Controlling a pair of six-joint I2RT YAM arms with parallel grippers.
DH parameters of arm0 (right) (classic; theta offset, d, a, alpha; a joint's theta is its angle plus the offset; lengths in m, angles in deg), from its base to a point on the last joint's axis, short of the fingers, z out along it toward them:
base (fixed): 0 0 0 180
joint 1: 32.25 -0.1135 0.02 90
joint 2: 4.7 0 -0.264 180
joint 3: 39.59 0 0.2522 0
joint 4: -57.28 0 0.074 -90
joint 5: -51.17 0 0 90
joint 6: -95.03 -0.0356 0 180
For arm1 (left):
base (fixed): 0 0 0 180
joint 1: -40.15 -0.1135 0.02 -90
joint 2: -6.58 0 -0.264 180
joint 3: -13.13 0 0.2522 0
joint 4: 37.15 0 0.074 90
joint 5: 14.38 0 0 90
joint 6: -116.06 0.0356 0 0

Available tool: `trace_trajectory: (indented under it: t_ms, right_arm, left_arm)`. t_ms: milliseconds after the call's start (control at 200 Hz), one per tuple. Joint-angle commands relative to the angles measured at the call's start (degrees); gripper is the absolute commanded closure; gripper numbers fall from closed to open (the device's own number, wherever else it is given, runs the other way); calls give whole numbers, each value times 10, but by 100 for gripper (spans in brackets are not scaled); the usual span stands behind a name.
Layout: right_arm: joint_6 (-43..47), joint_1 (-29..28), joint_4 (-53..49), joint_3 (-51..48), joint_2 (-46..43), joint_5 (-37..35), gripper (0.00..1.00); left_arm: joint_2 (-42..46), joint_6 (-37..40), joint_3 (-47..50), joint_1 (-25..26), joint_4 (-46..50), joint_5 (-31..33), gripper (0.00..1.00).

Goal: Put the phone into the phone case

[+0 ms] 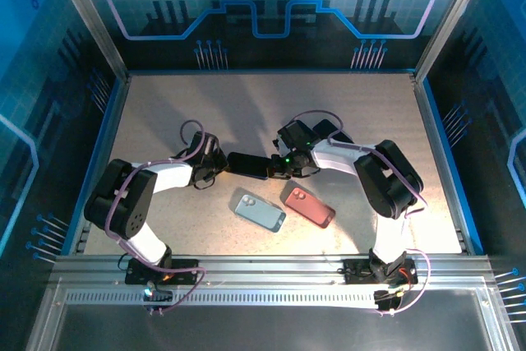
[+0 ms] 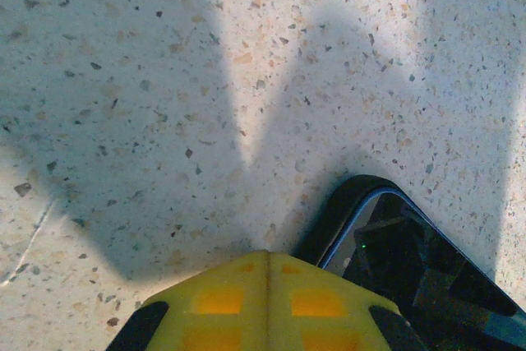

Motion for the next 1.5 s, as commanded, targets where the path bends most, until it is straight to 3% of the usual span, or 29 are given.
trace_trajectory:
  t_ms: [0,610,981,1496]
  right_arm:
    - [7,-15,2,18,23,3,100]
    - [0,-20,24,10,30,15,100]
    - [33,-15,-32,11,-16,-34,100]
    - [36,-14,-37,13,-30,-36,100]
  left_arm:
    - [-11,-15,18,0,-3,-24,100]
    - [-1,-24,22,24,-2,-20,100]
    - [31,-16,28,26,29,15,100]
    - [37,-15,29,24,34,22,100]
